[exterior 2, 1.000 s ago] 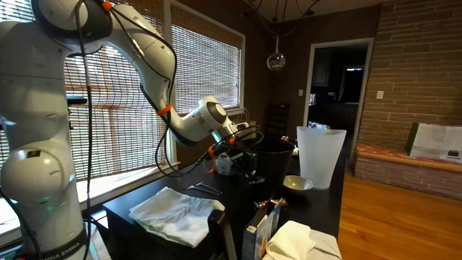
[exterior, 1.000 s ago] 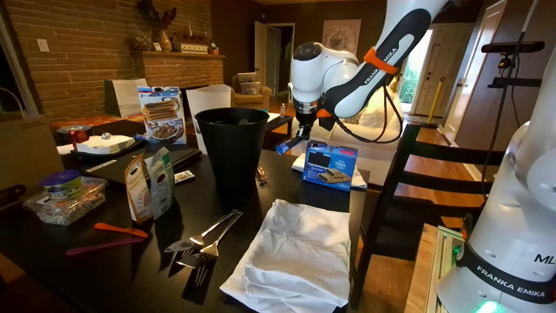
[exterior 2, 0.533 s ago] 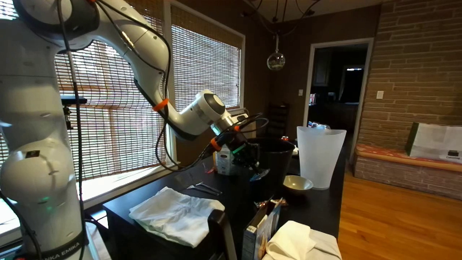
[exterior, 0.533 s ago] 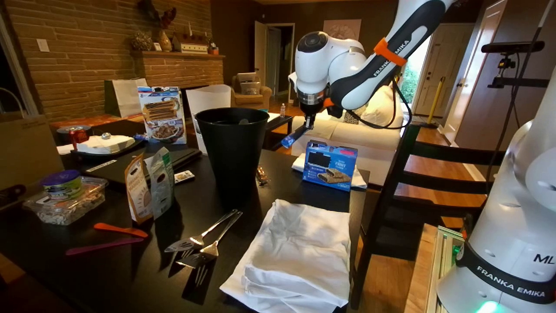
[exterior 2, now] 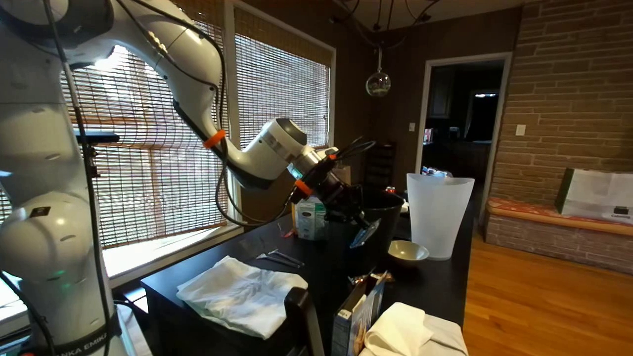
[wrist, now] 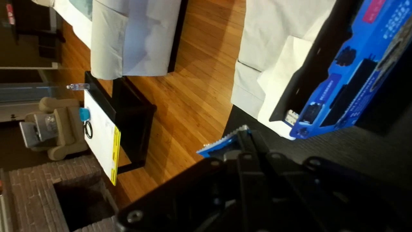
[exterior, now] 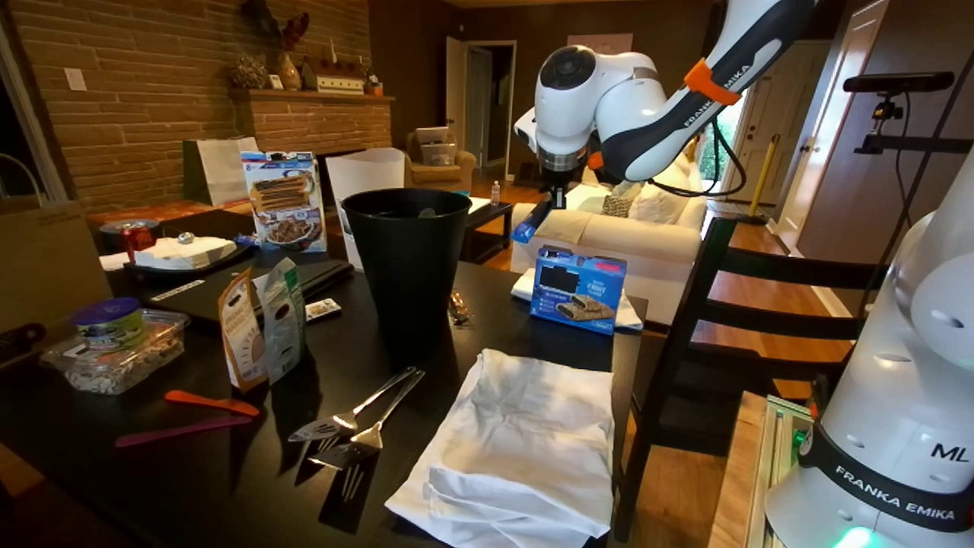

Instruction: Put the granola bar into the box

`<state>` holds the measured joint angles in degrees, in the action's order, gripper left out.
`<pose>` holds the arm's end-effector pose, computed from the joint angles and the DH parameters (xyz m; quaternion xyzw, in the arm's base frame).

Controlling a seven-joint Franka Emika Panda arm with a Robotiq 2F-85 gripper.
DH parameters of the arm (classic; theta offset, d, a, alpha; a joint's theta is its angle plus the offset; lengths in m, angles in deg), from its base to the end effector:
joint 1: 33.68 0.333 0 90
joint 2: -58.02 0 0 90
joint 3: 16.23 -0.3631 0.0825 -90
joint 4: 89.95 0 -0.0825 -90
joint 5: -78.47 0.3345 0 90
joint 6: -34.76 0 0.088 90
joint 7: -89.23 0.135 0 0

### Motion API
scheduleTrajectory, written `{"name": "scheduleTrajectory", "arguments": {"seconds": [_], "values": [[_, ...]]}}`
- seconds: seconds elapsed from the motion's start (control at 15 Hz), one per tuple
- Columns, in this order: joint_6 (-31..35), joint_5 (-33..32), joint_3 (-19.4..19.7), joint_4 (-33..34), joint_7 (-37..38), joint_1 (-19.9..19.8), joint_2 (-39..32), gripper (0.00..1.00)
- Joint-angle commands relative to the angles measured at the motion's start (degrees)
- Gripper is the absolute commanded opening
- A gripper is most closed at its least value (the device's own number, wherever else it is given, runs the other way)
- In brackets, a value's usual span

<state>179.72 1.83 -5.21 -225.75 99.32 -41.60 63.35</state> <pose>0.4502 -0.1617 0.4414 0.8718 0.2479 0.0706 0.4165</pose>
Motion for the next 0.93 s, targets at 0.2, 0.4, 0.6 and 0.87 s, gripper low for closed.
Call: {"name": "scheduleTrajectory", "arguments": {"seconds": [0.2,0.4,0.6,0.87], "values": [[-0.21,-6.45,0.93,-3.65,-2.75,-2.5,5.1,0.01],[-2.69,2.69,0.22,-6.6,-4.15,-1.33,6.61,0.01],[-8.39,10.53,-1.84,-9.78,-2.91,0.22,6.98,0.01],[-17.72,23.0,-4.9,-11.15,2.14,2.22,4.48,0.01]]}}
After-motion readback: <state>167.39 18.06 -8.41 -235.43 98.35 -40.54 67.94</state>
